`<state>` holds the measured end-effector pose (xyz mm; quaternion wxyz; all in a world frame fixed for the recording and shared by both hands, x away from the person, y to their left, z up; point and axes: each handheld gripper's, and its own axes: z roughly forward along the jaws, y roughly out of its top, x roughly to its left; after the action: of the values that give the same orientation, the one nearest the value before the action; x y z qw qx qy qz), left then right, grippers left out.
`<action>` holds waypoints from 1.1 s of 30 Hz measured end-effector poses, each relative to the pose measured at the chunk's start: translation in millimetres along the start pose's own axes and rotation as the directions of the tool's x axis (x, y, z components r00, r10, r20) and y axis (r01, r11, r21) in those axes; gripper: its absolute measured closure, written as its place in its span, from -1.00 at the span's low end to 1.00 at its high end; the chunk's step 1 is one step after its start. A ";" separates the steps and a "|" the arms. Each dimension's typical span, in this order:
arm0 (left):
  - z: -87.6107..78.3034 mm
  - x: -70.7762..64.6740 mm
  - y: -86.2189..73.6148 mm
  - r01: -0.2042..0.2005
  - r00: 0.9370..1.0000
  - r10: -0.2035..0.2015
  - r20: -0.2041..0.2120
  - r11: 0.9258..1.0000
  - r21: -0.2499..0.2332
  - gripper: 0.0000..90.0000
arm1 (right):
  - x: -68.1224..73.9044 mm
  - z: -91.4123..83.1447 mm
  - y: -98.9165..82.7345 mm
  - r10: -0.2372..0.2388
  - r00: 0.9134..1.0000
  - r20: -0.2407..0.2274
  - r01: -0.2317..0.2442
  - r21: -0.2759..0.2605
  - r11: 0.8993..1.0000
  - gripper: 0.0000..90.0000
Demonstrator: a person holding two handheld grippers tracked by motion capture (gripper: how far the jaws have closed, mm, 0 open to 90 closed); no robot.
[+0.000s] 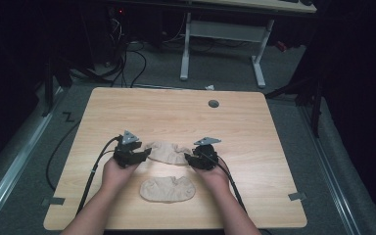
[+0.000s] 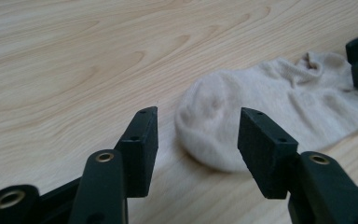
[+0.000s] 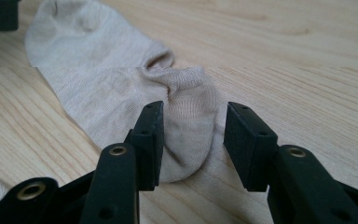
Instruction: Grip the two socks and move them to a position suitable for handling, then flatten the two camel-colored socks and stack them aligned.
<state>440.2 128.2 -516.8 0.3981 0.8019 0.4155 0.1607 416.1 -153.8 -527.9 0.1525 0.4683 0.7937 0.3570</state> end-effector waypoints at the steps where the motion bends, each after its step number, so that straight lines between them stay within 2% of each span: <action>1: 1.9 0.1 0.4 0.005 1.000 -0.005 0.001 1.000 0.003 0.22 | 1.1 -0.3 -1.5 -0.007 1.000 0.002 0.007 -0.008 1.000 0.43; 3: 5.9 1.3 -0.4 0.021 1.000 -0.021 0.005 0.999 0.028 0.39 | 3.8 -0.4 -1.6 -0.042 0.999 0.015 0.042 -0.002 0.999 0.69; 4: 5.9 1.3 -0.4 0.021 1.000 -0.021 0.005 0.999 0.028 0.50 | 3.8 -0.4 -1.6 -0.042 0.999 0.015 0.042 -0.002 0.999 0.69; 5: 6.7 0.4 -1.0 0.012 1.000 -0.012 -0.003 0.999 0.035 0.50 | 4.8 -0.5 -1.8 -0.049 0.999 0.008 0.049 0.001 0.999 0.80; 6: 7.3 -0.4 -1.5 0.004 1.000 -0.004 -0.007 0.999 0.036 0.62 | 5.5 -0.5 -1.8 -0.059 0.998 0.006 0.059 0.001 0.998 0.84; 7: 9.0 -3.5 -2.9 -0.017 1.000 0.018 -0.023 0.999 0.040 0.88 | 7.1 -1.0 -2.0 -0.081 0.997 0.012 0.081 0.002 0.997 0.88; 8: 9.0 -3.5 -2.9 -0.017 1.000 0.018 -0.023 0.999 0.040 0.94 | 7.1 -1.0 -2.0 -0.081 0.997 0.012 0.081 0.002 0.997 0.88; 11: 7.7 -6.9 -3.3 -0.031 0.999 0.032 -0.035 0.999 0.029 0.96 | 8.7 -2.9 -1.6 -0.090 0.996 0.015 0.091 -0.007 0.996 0.89; 13: 2.1 -10.0 -3.3 -0.038 0.998 0.038 -0.046 0.999 -0.007 0.97 | 9.8 -9.0 0.1 -0.092 0.996 0.016 0.092 -0.024 0.995 0.88; 16: -2.7 -12.0 -1.5 -0.041 0.998 0.039 -0.051 0.999 -0.032 0.97 | 10.3 -15.0 2.2 -0.098 0.995 0.018 0.098 -0.041 0.994 0.88; 23: -14.2 -13.4 -2.5 -0.039 0.997 0.036 -0.064 0.998 -0.050 0.98 | 11.4 -18.5 3.2 -0.105 0.994 0.023 0.106 -0.042 0.994 0.88; 24: -16.6 -12.7 -2.8 -0.032 0.998 0.029 -0.060 0.998 -0.050 0.98 | 12.8 -20.0 3.5 -0.095 0.995 0.022 0.096 -0.045 0.994 0.88; 25: -22.3 -12.8 -3.7 -0.019 0.999 0.016 -0.051 0.998 -0.061 0.98 | 13.8 -23.9 5.1 -0.106 0.994 0.024 0.107 -0.058 0.993 0.88; 28: -27.0 -14.9 -4.7 -0.023 0.999 0.020 -0.048 0.998 -0.064 0.98 | 15.1 -27.6 5.9 -0.106 0.994 0.023 0.108 -0.068 0.992 0.88; 33: -46.7 -23.3 -10.2 -0.025 0.999 0.023 -0.031 0.995 -0.096 0.98 | 17.9 -38.9 4.0 -0.103 0.995 0.009 0.103 -0.100 0.990 0.88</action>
<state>393.2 136.8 -493.5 0.4283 0.7841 0.4035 0.1974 386.9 -153.7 -496.2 0.1957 0.4191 0.7977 0.3871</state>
